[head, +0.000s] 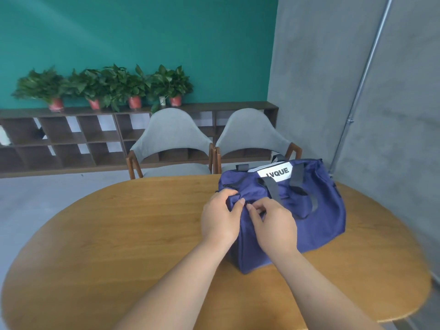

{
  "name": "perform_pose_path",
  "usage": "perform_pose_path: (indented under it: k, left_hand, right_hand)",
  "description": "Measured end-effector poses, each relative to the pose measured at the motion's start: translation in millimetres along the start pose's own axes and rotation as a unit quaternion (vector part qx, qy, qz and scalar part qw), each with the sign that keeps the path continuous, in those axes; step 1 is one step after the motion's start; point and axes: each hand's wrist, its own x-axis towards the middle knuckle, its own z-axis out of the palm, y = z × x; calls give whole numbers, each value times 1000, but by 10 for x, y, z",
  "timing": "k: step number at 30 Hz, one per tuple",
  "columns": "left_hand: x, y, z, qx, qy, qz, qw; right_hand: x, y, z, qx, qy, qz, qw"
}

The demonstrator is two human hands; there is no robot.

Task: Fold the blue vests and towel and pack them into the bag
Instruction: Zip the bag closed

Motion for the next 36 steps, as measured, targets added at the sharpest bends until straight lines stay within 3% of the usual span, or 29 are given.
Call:
perform_pose_path:
  k: [8,26,33,36]
  left_hand:
    - [88,-74,-91,33,33,13,999]
    - [427,-388,-629,70,60,20,996]
    - [566,-527,-873,111,69,5,991]
    - [693,-627,-1038,152,79,-14,985]
  right_hand:
    - [137,136,-145,-31,3,70,997]
    - [258,291,-154,-40,4,93,995]
    - [261,220,-169,-35,-41,-10,999]
    - [273,254,-274,-24,-9,-87,996]
